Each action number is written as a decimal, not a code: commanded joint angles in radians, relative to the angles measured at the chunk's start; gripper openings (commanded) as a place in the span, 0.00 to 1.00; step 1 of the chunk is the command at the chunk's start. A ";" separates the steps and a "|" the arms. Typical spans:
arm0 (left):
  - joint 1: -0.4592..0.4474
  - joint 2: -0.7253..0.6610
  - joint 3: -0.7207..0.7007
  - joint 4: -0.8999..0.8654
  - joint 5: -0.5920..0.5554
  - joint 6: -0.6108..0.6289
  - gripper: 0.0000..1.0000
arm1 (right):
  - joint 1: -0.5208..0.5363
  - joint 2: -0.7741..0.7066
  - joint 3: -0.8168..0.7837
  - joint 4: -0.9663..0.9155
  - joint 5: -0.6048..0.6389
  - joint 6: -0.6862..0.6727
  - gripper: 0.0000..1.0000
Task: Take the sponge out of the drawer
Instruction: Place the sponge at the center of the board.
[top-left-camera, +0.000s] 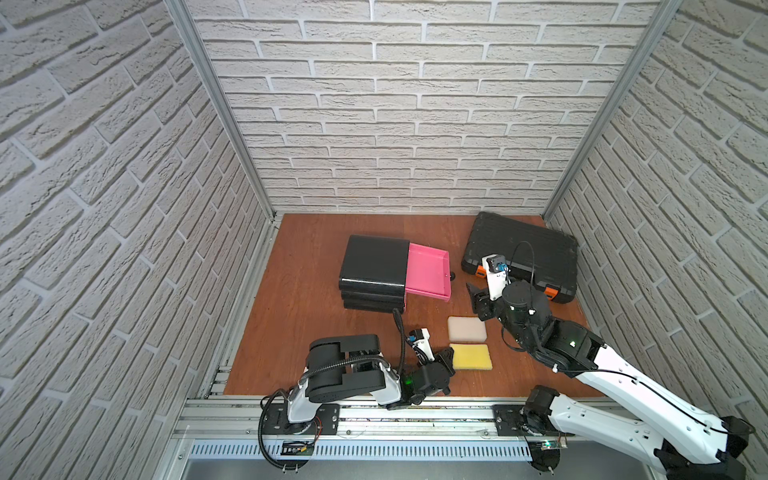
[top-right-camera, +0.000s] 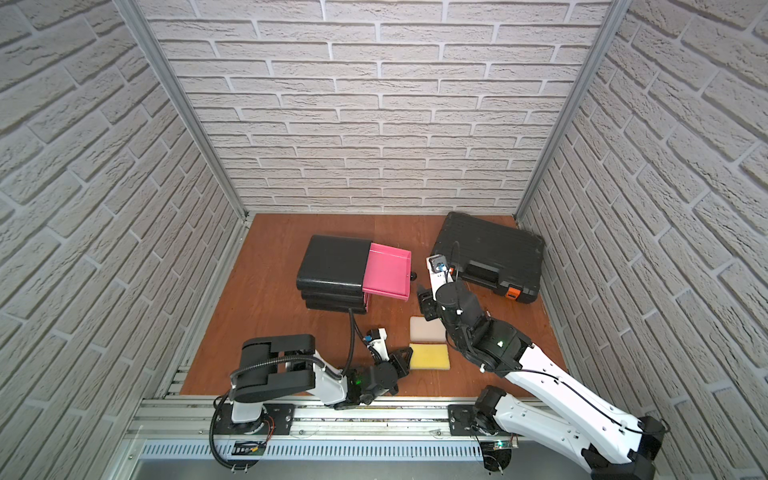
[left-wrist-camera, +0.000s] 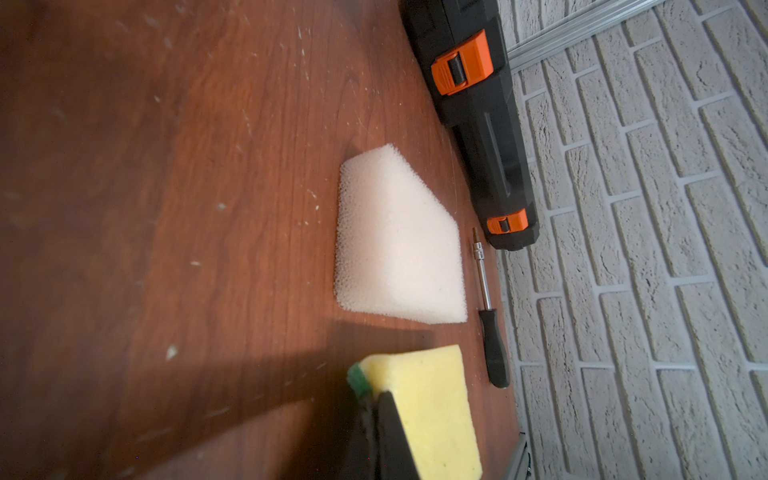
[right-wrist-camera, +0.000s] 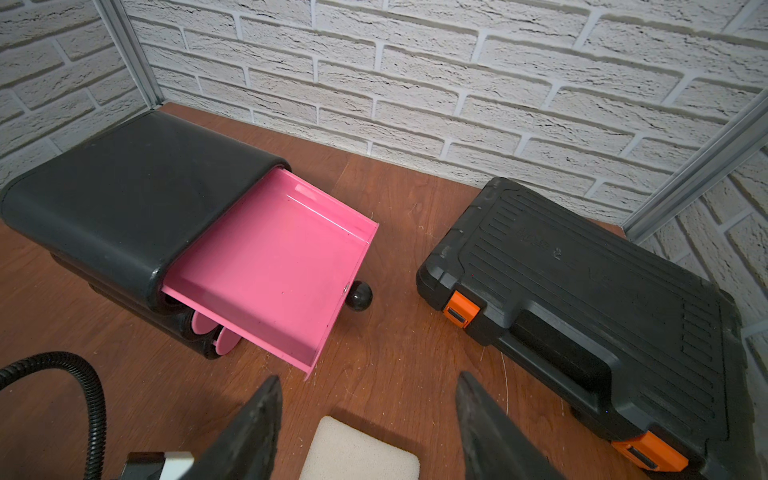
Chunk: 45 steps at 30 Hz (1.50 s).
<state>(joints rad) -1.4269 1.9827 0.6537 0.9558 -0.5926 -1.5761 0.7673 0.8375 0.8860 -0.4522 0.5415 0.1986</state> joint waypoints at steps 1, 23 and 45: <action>0.006 0.024 0.000 -0.036 0.008 -0.005 0.00 | -0.008 0.001 -0.010 0.025 0.013 0.007 0.66; -0.010 0.006 -0.004 -0.072 -0.014 -0.012 0.35 | -0.016 0.027 -0.005 0.020 0.005 0.005 0.66; -0.050 -0.113 -0.005 -0.158 -0.091 0.097 0.91 | -0.025 0.037 -0.001 0.008 0.005 0.007 0.66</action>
<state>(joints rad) -1.4689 1.9003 0.6609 0.8505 -0.6487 -1.5372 0.7502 0.8703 0.8860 -0.4580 0.5385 0.1989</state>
